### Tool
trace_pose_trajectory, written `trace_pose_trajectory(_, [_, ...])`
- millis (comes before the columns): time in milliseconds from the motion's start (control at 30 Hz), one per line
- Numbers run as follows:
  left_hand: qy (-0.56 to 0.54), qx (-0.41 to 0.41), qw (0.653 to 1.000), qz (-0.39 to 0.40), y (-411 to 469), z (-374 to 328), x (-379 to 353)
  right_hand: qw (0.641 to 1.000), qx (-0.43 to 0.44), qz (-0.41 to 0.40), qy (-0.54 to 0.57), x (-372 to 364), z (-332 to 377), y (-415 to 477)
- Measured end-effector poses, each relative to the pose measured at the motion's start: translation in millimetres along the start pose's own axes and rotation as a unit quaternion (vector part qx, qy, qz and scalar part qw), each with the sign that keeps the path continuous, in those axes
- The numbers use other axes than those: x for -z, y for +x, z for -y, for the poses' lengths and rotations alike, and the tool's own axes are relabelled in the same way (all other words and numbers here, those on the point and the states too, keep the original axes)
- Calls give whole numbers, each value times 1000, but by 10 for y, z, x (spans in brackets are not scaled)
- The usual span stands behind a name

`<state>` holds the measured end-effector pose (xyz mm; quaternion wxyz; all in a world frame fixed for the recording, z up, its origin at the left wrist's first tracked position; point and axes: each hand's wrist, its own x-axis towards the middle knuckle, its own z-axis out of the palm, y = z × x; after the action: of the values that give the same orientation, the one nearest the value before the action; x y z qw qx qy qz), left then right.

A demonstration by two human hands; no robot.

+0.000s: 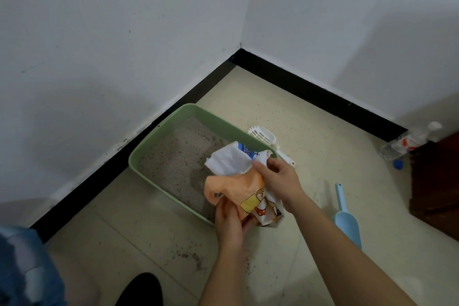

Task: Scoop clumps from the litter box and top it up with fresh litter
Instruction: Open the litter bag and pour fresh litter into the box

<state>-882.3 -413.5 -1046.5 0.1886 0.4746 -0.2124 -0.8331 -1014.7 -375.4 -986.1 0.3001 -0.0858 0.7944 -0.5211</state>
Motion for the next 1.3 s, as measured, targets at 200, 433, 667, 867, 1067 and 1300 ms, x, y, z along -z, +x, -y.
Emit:
trace_pose_trajectory(200, [58,-32,997,-26,71,112,76,951,10,-88,-296,8,-269,-230])
trace_pose_trajectory(433, [89,-20,993,-71,105,57,22,994,-81,-71,3,-49,-486,-326])
trace_pose_trajectory(667, [4,15,990,-142,124,-158,-35,993,38,-106,18,11,-92,-187])
trace_pose_trajectory(867, [-58,12,995,-85,71,-297,-75,989,43,-123,64,-13,120,-174])
trace_pose_trajectory(1067, [-41,-16,998,-38,10,-385,-137,983,53,-161,66,-23,303,-121])
trace_pose_trajectory(1300, [-113,72,990,-32,-3,-407,-98,979,94,-179,30,-52,449,-72])
